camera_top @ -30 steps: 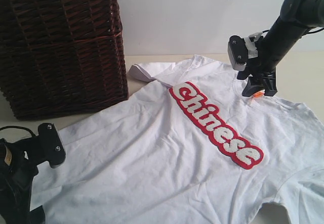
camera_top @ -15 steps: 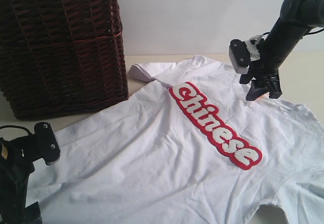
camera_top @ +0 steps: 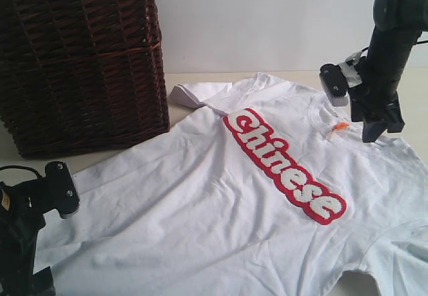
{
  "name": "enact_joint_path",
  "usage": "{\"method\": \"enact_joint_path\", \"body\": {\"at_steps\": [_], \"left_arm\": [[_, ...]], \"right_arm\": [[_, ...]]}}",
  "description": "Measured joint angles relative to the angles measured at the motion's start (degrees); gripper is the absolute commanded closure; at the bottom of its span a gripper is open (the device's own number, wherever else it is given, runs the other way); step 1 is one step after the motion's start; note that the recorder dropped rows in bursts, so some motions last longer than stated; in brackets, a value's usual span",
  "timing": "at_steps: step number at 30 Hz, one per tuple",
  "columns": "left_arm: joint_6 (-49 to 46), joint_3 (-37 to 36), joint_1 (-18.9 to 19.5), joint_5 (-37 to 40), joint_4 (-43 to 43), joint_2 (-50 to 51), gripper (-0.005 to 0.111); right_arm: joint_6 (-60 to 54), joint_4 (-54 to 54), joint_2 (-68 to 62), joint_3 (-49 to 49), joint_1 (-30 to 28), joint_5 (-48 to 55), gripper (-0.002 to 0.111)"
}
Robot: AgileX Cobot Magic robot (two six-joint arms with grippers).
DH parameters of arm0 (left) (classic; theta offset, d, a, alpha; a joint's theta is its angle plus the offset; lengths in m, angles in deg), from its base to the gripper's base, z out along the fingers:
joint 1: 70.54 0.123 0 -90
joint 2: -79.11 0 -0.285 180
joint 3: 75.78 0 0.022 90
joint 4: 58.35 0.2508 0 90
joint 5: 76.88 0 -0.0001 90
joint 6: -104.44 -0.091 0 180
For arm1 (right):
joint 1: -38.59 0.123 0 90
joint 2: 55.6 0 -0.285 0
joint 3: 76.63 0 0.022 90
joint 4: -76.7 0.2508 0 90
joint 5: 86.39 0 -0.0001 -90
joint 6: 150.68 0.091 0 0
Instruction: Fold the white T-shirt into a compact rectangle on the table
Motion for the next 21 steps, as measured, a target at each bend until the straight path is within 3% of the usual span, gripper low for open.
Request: {"method": "enact_joint_path", "body": {"at_steps": [5,10,17,21], "left_arm": [[0.0,0.0,0.0,0.0,0.0,0.0,0.002],[0.0,0.0,0.0,0.0,0.0,0.0,0.002],[0.0,0.0,0.0,0.0,-0.22,0.0,0.002],[0.0,0.0,0.0,0.0,-0.22,0.0,0.002]], "right_arm": [[-0.83,-3.92,2.32,0.09,-0.53,-0.36,0.053],[-4.73,-4.68,0.77,0.2,-0.99,-7.34,0.053],[-9.24,2.06,-1.84,0.2,-0.35,-21.36,0.053],[-9.51,1.62,-3.06,0.2,-0.11,-23.03,0.053]]}}
